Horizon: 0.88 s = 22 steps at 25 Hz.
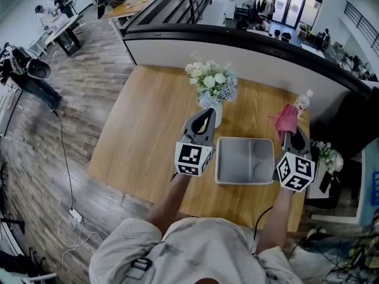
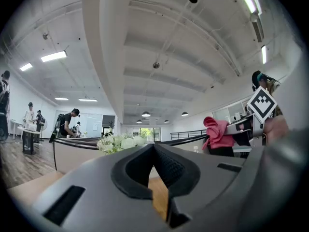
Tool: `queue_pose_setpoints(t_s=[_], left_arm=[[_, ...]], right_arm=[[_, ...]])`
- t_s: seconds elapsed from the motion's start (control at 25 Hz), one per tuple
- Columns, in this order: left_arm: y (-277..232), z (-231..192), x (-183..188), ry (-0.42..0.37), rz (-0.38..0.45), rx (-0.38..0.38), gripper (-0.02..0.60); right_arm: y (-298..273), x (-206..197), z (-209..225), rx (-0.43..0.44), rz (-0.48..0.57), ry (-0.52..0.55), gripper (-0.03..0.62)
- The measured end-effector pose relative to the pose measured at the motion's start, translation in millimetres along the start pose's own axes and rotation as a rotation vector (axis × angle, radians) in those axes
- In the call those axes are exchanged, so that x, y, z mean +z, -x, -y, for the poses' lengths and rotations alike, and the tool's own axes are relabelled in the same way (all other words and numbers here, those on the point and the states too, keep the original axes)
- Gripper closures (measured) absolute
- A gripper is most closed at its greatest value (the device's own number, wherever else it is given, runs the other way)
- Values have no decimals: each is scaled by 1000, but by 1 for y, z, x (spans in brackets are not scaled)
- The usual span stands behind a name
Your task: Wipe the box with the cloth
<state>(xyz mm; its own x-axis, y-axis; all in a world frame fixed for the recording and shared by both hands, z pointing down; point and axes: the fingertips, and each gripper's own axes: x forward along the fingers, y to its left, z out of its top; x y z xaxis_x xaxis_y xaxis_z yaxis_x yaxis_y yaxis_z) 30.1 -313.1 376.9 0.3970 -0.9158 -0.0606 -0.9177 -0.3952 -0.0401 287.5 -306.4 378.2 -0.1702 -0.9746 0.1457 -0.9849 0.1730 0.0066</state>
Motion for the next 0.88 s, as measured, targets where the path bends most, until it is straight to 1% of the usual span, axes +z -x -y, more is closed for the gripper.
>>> queue_pose_setpoints(t_s=[0.24,0.4,0.56,0.68,0.88], left_arm=[[4,-9,1,2,-6,24,572],[5,-12,-2,7,-13,34,571],[8,-13,-1,4,-2,38,572],[9,-13,-3,-10,12,35,571],[9,-13,-12,-12,-3,40,571]], right_arm=[[0,7,-5,12,68,-10,530],[1,11,-7,15,132,-17,530],[4,11,-9,14,172,-11,530],[3,7,-11,12,182,3,530],[-1,-1,-14,18,171,11,530]])
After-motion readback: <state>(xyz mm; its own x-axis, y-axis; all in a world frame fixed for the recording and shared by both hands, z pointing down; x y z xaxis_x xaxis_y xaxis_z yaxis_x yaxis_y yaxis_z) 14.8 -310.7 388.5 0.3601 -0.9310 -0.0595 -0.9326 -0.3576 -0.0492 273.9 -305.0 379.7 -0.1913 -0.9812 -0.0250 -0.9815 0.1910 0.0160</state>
